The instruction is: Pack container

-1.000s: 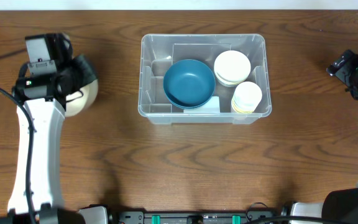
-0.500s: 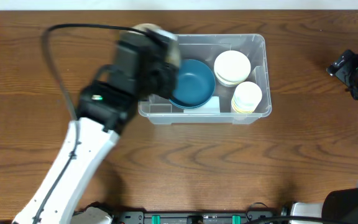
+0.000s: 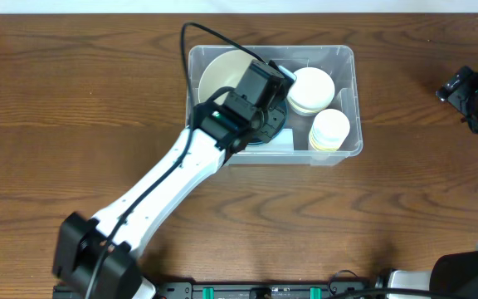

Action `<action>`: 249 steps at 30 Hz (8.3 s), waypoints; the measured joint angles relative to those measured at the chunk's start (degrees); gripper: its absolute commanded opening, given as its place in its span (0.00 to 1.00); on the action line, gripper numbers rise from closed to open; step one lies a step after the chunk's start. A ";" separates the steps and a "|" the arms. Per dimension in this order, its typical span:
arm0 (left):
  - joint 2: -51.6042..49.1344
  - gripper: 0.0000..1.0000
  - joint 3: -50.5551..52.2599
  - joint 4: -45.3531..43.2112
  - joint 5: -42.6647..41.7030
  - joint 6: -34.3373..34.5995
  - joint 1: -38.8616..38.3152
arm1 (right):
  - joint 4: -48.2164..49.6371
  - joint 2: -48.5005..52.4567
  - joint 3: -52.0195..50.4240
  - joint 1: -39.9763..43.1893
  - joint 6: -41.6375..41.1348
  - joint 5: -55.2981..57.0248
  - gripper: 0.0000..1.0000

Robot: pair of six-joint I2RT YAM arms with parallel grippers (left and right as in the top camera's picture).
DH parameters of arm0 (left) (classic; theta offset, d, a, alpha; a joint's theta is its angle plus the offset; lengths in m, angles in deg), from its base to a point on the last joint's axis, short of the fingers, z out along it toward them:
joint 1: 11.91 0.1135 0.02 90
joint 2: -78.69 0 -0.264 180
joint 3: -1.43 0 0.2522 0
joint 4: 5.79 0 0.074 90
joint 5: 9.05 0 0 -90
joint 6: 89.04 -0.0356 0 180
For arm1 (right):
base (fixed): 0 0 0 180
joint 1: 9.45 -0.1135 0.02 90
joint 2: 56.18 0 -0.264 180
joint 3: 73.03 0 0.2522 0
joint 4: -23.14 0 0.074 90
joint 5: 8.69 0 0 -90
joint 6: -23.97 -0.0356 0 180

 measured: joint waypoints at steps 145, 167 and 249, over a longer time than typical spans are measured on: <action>96.28 0.98 80.37 -29.83 5.64 12.48 34.32 | 0.00 0.02 0.00 0.00 0.00 0.00 0.99; 96.26 0.98 80.24 -29.62 5.64 12.48 34.32 | 21.33 -20.87 -10.60 -28.11 0.74 7.74 0.99; 96.28 0.98 80.17 -29.49 5.64 12.48 34.32 | 59.87 -88.02 -91.03 -19.45 25.44 -12.90 0.99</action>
